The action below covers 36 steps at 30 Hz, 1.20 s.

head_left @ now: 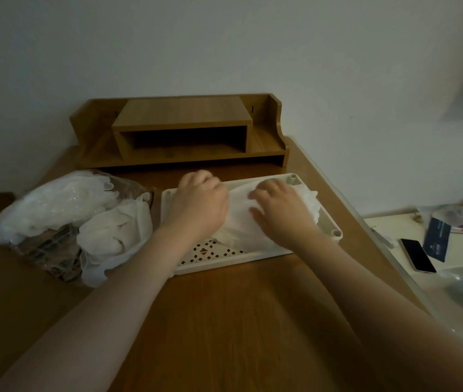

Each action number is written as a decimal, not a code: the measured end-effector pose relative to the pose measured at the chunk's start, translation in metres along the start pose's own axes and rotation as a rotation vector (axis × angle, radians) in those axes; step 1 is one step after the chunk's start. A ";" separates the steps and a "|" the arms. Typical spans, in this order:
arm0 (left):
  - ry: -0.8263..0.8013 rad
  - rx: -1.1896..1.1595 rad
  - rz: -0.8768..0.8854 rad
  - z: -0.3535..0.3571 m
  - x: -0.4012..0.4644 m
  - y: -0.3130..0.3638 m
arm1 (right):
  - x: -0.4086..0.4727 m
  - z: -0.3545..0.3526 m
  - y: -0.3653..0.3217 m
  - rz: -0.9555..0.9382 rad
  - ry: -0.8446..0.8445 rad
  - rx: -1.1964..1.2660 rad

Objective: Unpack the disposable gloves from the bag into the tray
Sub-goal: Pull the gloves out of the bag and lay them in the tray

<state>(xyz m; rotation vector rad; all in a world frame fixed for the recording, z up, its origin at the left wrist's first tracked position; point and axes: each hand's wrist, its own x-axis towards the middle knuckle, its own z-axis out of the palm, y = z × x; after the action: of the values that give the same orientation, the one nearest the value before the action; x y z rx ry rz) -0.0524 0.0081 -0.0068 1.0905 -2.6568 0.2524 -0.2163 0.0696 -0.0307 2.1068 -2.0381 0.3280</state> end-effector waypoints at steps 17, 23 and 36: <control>-0.417 -0.082 -0.349 0.068 -0.002 -0.016 | 0.021 0.043 0.017 0.187 -0.471 0.039; -0.427 -0.105 -0.335 0.070 0.002 -0.024 | 0.023 0.037 0.028 0.198 -0.403 0.094; 0.195 -0.430 -0.234 0.016 -0.036 -0.039 | 0.019 0.002 -0.034 0.301 0.092 0.206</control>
<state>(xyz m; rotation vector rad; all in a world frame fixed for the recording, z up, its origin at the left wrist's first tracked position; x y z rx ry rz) -0.0031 0.0004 -0.0306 1.1454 -2.2401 -0.2364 -0.1815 0.0523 -0.0267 1.8439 -2.3527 0.6946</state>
